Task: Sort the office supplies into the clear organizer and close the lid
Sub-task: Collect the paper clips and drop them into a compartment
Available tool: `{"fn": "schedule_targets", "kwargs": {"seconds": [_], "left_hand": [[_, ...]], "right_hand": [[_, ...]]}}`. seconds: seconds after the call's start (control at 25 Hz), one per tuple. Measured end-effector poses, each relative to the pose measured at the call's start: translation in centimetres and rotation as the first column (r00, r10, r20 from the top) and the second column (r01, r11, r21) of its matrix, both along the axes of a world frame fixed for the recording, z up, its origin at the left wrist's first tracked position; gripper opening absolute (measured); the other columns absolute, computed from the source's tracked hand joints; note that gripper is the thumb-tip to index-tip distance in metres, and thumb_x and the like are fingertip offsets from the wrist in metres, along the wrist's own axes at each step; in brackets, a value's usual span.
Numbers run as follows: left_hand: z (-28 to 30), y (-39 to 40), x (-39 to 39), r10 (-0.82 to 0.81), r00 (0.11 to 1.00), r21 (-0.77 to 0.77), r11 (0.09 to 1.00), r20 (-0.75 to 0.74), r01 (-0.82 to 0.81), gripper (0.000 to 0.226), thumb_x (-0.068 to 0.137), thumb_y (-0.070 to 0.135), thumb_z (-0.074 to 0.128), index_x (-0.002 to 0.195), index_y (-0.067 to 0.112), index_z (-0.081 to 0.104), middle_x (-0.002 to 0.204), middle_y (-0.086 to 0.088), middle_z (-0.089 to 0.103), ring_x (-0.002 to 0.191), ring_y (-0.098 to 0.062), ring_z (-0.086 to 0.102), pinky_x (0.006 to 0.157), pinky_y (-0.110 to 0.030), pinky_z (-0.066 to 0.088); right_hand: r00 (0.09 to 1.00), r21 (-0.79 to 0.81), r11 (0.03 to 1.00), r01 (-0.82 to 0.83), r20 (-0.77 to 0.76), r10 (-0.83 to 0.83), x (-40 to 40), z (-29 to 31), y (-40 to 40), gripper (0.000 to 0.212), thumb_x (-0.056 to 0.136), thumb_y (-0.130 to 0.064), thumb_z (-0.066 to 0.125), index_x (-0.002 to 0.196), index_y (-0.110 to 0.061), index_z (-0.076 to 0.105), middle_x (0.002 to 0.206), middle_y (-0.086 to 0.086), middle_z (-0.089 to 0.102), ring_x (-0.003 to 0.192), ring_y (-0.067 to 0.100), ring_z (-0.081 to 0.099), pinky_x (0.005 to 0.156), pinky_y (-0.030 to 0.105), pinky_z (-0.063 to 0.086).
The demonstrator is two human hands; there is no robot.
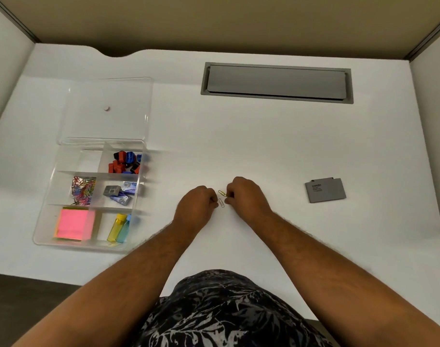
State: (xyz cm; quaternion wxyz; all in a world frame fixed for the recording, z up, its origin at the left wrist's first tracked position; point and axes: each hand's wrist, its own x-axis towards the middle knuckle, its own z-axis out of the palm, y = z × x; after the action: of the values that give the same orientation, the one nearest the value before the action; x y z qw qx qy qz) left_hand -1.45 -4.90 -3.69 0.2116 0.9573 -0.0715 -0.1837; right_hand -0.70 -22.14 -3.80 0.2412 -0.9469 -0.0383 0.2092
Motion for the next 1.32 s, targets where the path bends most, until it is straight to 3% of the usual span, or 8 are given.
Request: {"fn": "schedule_targets", "kwargs": {"seconds": [0.16, 0.32, 0.44, 0.6, 0.8, 1.04, 1.24, 1.32], "left_hand": [[0.2, 0.4, -0.5, -0.003, 1.0, 0.029, 1.0, 0.018, 0.002, 0.017, 0.088, 0.017, 0.061, 0.099, 0.018, 0.074, 0.093, 0.0, 0.074, 0.087, -0.022, 0.066, 0.072, -0.027, 0.044], [0.4, 0.5, -0.9, 0.013, 1.0, -0.111, 0.994, 0.022, -0.011, 0.012, 0.085, 0.019, 0.065, 0.093, 0.025, 0.073, 0.082, 0.009, 0.072, 0.075, -0.013, 0.064, 0.072, -0.032, 0.053], [0.3, -0.4, -0.6, -0.055, 0.997, -0.121, 0.991, 0.054, 0.062, 0.012, 0.09, 0.023, 0.069, 0.101, 0.024, 0.073, 0.091, 0.009, 0.073, 0.083, -0.013, 0.066, 0.077, -0.03, 0.051], [-0.3, -0.8, -0.2, -0.079, 0.996, -0.076, 0.994, 0.04, 0.082, 0.018, 0.091, 0.023, 0.07, 0.108, 0.021, 0.075, 0.101, 0.005, 0.072, 0.096, -0.018, 0.066, 0.083, -0.031, 0.049], [0.1, -0.1, 0.2, -0.145, 0.988, -0.027, 0.989, 0.048, 0.147, 0.02, 0.09, 0.035, 0.072, 0.109, 0.027, 0.075, 0.104, 0.01, 0.065, 0.096, -0.014, 0.063, 0.076, -0.029, 0.048], [0.1, 0.4, 0.0, -0.263, 0.965, 0.035, 0.965, 0.026, 0.262, 0.012, 0.097, 0.034, 0.062, 0.095, 0.023, 0.063, 0.097, 0.009, 0.056, 0.094, -0.016, 0.057, 0.067, -0.031, 0.041], [-0.1, 1.0, -0.1, -0.407, 0.913, 0.151, 0.904, 0.024, 0.399, 0.025, 0.105, 0.037, 0.046, 0.105, 0.014, 0.055, 0.109, -0.002, 0.051, 0.1, -0.022, 0.051, 0.063, -0.036, 0.043], [-0.2, 1.3, -0.4, -0.445, 0.894, 0.166, 0.886, 0.041, 0.433, 0.027, 0.106, 0.035, 0.043, 0.107, 0.011, 0.054, 0.109, -0.004, 0.052, 0.1, -0.023, 0.05, 0.062, -0.037, 0.04]], "right_hand": [[0.999, -0.056, 0.998, 0.019, 0.032, -0.018, -0.3, 0.3, 0.4, 0.011, 0.093, -0.022, 0.07, 0.092, -0.011, 0.072, 0.096, 0.007, 0.065, 0.089, 0.027, 0.064, 0.08, 0.041, 0.055], [0.998, -0.027, 0.998, 0.057, 0.027, -0.056, -1.1, 1.0, -0.8, 0.024, 0.084, -0.028, 0.079, 0.098, -0.012, 0.068, 0.097, 0.005, 0.065, 0.089, 0.025, 0.062, 0.077, 0.036, 0.051], [0.999, -0.127, 0.991, 0.031, -0.002, -0.032, -2.5, 0.8, -1.7, 0.025, 0.087, -0.032, 0.078, 0.1, -0.012, 0.07, 0.1, 0.007, 0.065, 0.093, 0.027, 0.063, 0.082, 0.039, 0.053], [0.998, -0.141, 0.988, 0.058, 0.018, -0.056, -3.1, 0.5, -1.7, 0.011, 0.091, -0.024, 0.069, 0.091, -0.013, 0.073, 0.093, 0.006, 0.069, 0.09, 0.027, 0.067, 0.08, 0.04, 0.056], [0.98, -0.055, 0.979, 0.196, 0.025, -0.195, -2.9, 0.8, -1.1, 0.026, 0.089, -0.04, 0.07, 0.099, -0.016, 0.069, 0.097, 0.002, 0.066, 0.091, 0.024, 0.063, 0.08, 0.038, 0.054], [0.985, -0.177, 0.97, 0.164, -0.021, -0.17, -2.5, 0.8, 0.6, 0.005, 0.093, -0.019, 0.059, 0.088, -0.018, 0.058, 0.097, 0.003, 0.064, 0.092, 0.027, 0.065, 0.065, 0.033, 0.042], [0.995, -0.172, 0.982, 0.077, -0.056, -0.087, -2.0, 1.1, 0.5, 0.013, 0.09, -0.027, 0.061, 0.098, -0.017, 0.061, 0.103, 0.003, 0.061, 0.096, 0.027, 0.061, 0.076, 0.038, 0.048], [0.997, -0.116, 0.991, 0.059, -0.038, -0.064, -2.1, 1.0, 0.3, 0.009, 0.09, -0.027, 0.061, 0.093, -0.019, 0.06, 0.1, 0.001, 0.061, 0.092, 0.025, 0.059, 0.077, 0.04, 0.05]]}}
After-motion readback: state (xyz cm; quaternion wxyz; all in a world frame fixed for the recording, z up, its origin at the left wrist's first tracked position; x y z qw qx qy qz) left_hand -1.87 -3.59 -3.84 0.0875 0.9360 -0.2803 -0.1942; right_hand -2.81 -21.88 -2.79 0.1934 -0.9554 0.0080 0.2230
